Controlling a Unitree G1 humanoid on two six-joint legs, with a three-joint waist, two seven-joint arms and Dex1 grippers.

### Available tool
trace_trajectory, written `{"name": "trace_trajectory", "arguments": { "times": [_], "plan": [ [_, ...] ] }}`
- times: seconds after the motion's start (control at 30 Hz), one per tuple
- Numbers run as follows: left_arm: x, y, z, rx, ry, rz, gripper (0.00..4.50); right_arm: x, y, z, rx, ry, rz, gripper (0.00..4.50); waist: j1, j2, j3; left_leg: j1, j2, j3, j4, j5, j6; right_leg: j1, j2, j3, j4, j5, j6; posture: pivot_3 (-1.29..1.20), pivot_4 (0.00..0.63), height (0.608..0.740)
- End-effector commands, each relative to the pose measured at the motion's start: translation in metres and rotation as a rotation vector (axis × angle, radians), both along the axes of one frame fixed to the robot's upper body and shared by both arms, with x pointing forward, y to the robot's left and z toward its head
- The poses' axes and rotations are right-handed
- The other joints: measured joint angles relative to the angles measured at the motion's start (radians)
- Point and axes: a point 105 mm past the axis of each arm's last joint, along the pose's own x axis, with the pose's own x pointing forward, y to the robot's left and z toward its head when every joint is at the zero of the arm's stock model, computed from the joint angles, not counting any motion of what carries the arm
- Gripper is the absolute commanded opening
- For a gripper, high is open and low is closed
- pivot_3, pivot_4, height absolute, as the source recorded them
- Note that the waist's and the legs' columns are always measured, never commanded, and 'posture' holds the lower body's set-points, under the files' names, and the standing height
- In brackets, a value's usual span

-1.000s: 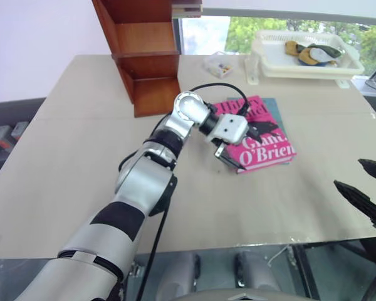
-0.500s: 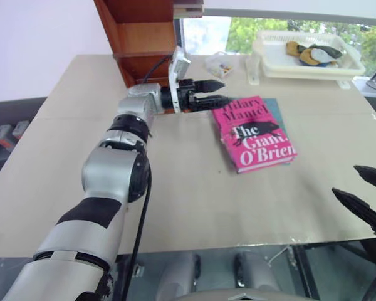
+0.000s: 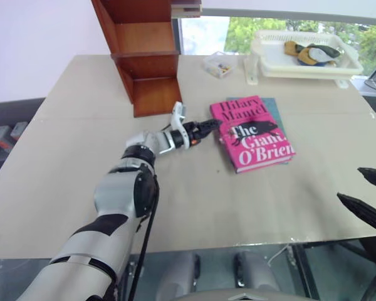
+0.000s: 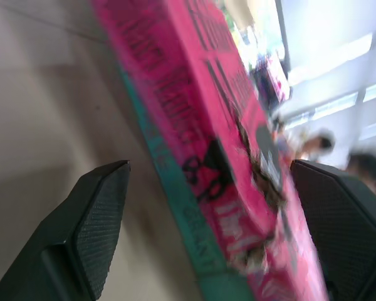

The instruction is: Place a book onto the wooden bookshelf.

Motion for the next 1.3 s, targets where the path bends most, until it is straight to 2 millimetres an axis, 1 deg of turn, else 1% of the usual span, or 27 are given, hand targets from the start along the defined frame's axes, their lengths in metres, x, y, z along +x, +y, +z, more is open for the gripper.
{"name": "trace_trajectory", "arguments": {
  "times": [0.03, 0.17, 0.27, 0.33, 0.4, 0.43, 0.47, 0.5, 0.53, 0.57, 0.6, 0.63, 0.67, 0.7, 0.73, 0.9, 0.97, 1.03, 1.07, 1.1, 1.13, 1.2, 1.3],
  "plan": [
    [-0.006, -0.013, -0.008, -0.11, 0.122, -0.004, 4.38, -0.004, 0.0, 0.009, -0.023, -0.037, 0.0, 4.5, 0.001, 0.0, 0.0, 0.0, 0.0, 0.0, 0.0, 0.0, 0.0, 0.0, -0.001, 0.0, 0.0, 0.0, 0.0, 0.0, 0.15, 0.74],
    [-0.019, -0.04, -0.014, -0.205, 0.237, -0.076, 4.38, -0.004, -0.003, 0.007, -0.029, -0.032, -0.016, 4.5, 0.004, 0.0, 0.0, -0.001, -0.002, 0.0, 0.0, 0.0, 0.0, 0.0, -0.004, -0.001, 0.0, 0.0, 0.0, 0.0, 0.15, 0.74],
    [-0.027, -0.054, -0.021, -0.224, 0.3, -0.104, 4.38, -0.003, -0.004, 0.006, -0.031, -0.03, -0.019, 4.5, 0.004, 0.0, 0.0, -0.001, -0.003, 0.0, 0.0, 0.0, 0.0, 0.0, -0.005, -0.001, -0.001, 0.0, 0.0, 0.0, 0.15, 0.74],
    [-0.03, -0.061, -0.023, -0.253, 0.333, -0.116, 4.38, -0.003, -0.004, 0.006, -0.032, -0.033, -0.02, 4.5, 0.004, 0.001, -0.001, 0.0, -0.003, 0.0, 0.0, 0.0, 0.0, 0.0, -0.005, -0.001, -0.001, 0.0, 0.0, 0.0, 0.15, 0.74],
    [-0.032, -0.064, -0.021, -0.267, 0.342, -0.129, 4.38, -0.003, -0.004, 0.007, -0.034, -0.035, -0.022, 4.5, 0.003, 0.002, -0.001, 0.0, -0.003, 0.0, 0.0, 0.0, 0.0, 0.0, -0.005, -0.001, 0.0, 0.0, 0.0, 0.0, 0.15, 0.74],
    [-0.032, -0.063, -0.019, -0.278, 0.339, -0.137, 3.85, -0.003, -0.004, 0.007, -0.036, -0.035, -0.024, 4.5, 0.003, 0.004, -0.002, 0.0, -0.003, 0.0, 0.0, 0.0, 0.0, 0.0, -0.005, -0.001, 0.0, 0.0, 0.0, 0.0, 0.15, 0.74],
    [-0.032, -0.062, -0.016, -0.284, 0.332, -0.145, 3.08, -0.004, -0.005, 0.007, -0.037, -0.035, -0.026, 4.5, 0.003, 0.004, -0.002, 0.0, -0.003, 0.0, 0.0, 0.0, -0.001, 0.001, -0.005, -0.001, 0.0, 0.0, 0.0, 0.0, 0.15, 0.74],
    [-0.031, -0.06, -0.013, -0.29, 0.324, -0.148, 2.97, -0.004, -0.005, 0.007, -0.039, -0.036, -0.028, 4.5, 0.003, 0.004, -0.002, 0.0, -0.003, 0.0, 0.0, 0.0, -0.001, 0.001, -0.005, -0.001, 0.0, 0.0, 0.0, 0.0, 0.15, 0.74],
    [-0.031, -0.057, -0.01, -0.296, 0.318, -0.148, 2.64, -0.004, -0.005, 0.007, -0.039, -0.037, -0.029, 4.5, 0.003, 0.004, -0.002, 0.0, -0.003, 0.0, 0.0, 0.0, -0.001, 0.001, -0.005, -0.001, 0.0, 0.0, 0.0, 0.0, 0.15, 0.74],
    [-0.03, -0.055, -0.009, -0.299, 0.314, -0.147, 2.26, -0.004, -0.005, 0.007, -0.04, -0.038, -0.03, 4.5, 0.003, 0.004, -0.002, 0.0, -0.003, 0.0, 0.0, 0.0, -0.001, 0.001, -0.005, -0.001, -0.001, 0.0, 0.0, 0.0, 0.15, 0.74],
    [-0.029, -0.053, -0.009, -0.304, 0.313, -0.139, 1.75, -0.003, -0.005, 0.007, -0.04, -0.039, -0.03, 4.5, 0.002, 0.004, -0.002, 0.0, -0.003, 0.0, 0.0, 0.0, -0.001, 0.001, -0.005, -0.001, -0.001, 0.0, 0.0, 0.0, 0.15, 0.74],
    [-0.029, -0.051, -0.009, -0.307, 0.314, -0.134, 1.38, -0.003, -0.004, 0.007, -0.04, -0.039, -0.03, 4.5, 0.002, 0.004, -0.002, 0.0, -0.003, 0.0, -0.001, 0.0, -0.001, 0.001, -0.005, -0.001, -0.001, 0.0, 0.0, 0.0, 0.15, 0.74],
    [-0.028, -0.049, -0.007, -0.325, 0.314, -0.131, 0.86, -0.003, -0.004, 0.007, -0.039, -0.04, -0.03, 4.5, 0.002, 0.004, -0.002, 0.0, -0.003, 0.0, -0.001, 0.0, -0.001, 0.001, -0.005, -0.001, -0.001, 0.0, 0.0, 0.0, 0.15, 0.74],
    [-0.028, -0.047, -0.005, -0.343, 0.312, -0.131, 0.71, -0.002, -0.004, 0.007, -0.038, -0.041, -0.029, 4.5, 0.002, 0.004, -0.002, 0.0, -0.003, 0.0, -0.001, 0.0, -0.001, 0.001, -0.005, -0.001, -0.001, 0.0, 0.0, 0.0, 0.15, 0.74],
    [-0.028, -0.045, -0.002, -0.362, 0.31, -0.133, 0.46, -0.002, -0.003, 0.007, -0.037, -0.043, -0.027, 4.5, 0.002, 0.004, -0.002, 0.0, -0.003, 0.0, -0.001, 0.0, -0.001, 0.001, -0.005, -0.001, -0.001, 0.0, 0.0, 0.0, 0.15, 0.74],
    [-0.026, -0.034, 0.008, -0.43, 0.29, -0.129, 0.45, -0.002, -0.001, 0.01, -0.018, -0.047, 0.005, 4.5, 0.0, 0.004, -0.002, 0.0, -0.003, 0.0, -0.001, 0.0, -0.001, 0.0, -0.005, -0.001, -0.001, 0.0, 0.0, 0.0, 0.15, 0.74],
    [-0.021, -0.029, 0.013, -0.403, 0.248, -0.108, 0.45, -0.004, 0.003, 0.011, 0.015, -0.027, 0.046, 4.5, -0.001, 0.004, -0.002, 0.0, -0.002, 0.0, -0.001, 0.0, -0.001, 0.0, -0.005, -0.001, -0.001, 0.0, 0.0, 0.0, 0.15, 0.74],
    [-0.012, -0.023, 0.026, -0.371, 0.168, -0.068, 0.45, -0.007, 0.007, 0.014, 0.046, -0.005, 0.094, 4.5, 0.0, 0.003, -0.002, 0.0, -0.002, 0.0, -0.001, 0.0, -0.001, 0.0, -0.007, -0.001, -0.001, 0.0, 0.0, 0.0, 0.15, 0.74],
    [-0.008, -0.02, 0.039, -0.354, 0.104, -0.061, 0.45, -0.008, 0.007, 0.016, 0.057, -0.003, 0.108, 4.5, 0.0, 0.003, -0.002, 0.0, -0.002, 0.0, -0.001, 0.0, -0.001, 0.0, -0.009, -0.001, -0.001, 0.0, 0.0, 0.0, 0.15, 0.74],
    [-0.004, -0.018, 0.058, -0.348, 0.023, -0.056, 0.45, -0.008, 0.007, 0.019, 0.068, -0.003, 0.121, 4.5, 0.0, 0.003, -0.002, 0.0, -0.002, 0.0, -0.001, 0.0, -0.001, 0.0, -0.01, -0.001, -0.001, 0.0, 0.0, 0.0, 0.15, 0.74],
    [-0.002, -0.018, 0.072, -0.33, -0.043, -0.058, 0.45, -0.007, 0.006, 0.021, 0.073, -0.004, 0.131, 4.5, 0.0, 0.002, -0.001, 0.0, -0.002, 0.0, -0.002, 0.0, -0.001, 0.0, -0.01, -0.001, -0.001, 0.0, 0.0, 0.0, 0.15, 0.74],
    [0.001, -0.023, 0.097, -0.195, -0.216, -0.047, 0.45, -0.003, 0.003, 0.026, 0.089, -0.021, 0.146, 4.5, 0.001, 0.0, 0.0, -0.002, -0.002, 0.0, -0.002, 0.0, -0.002, -0.001, -0.011, -0.001, -0.001, 0.0, 0.0, 0.0, 0.15, 0.74],
    [0.003, -0.033, 0.126, 0.004, -0.457, -0.013, 0.45, 0.007, -0.003, 0.033, 0.13, -0.053, 0.169, 4.5, 0.005, 0.0, 0.0, -0.003, -0.003, 0.0, -0.002, -0.001, -0.003, -0.001, -0.012, 0.0, -0.003, 0.0, 0.0, 0.0, 0.15, 0.74]
  ]
}}
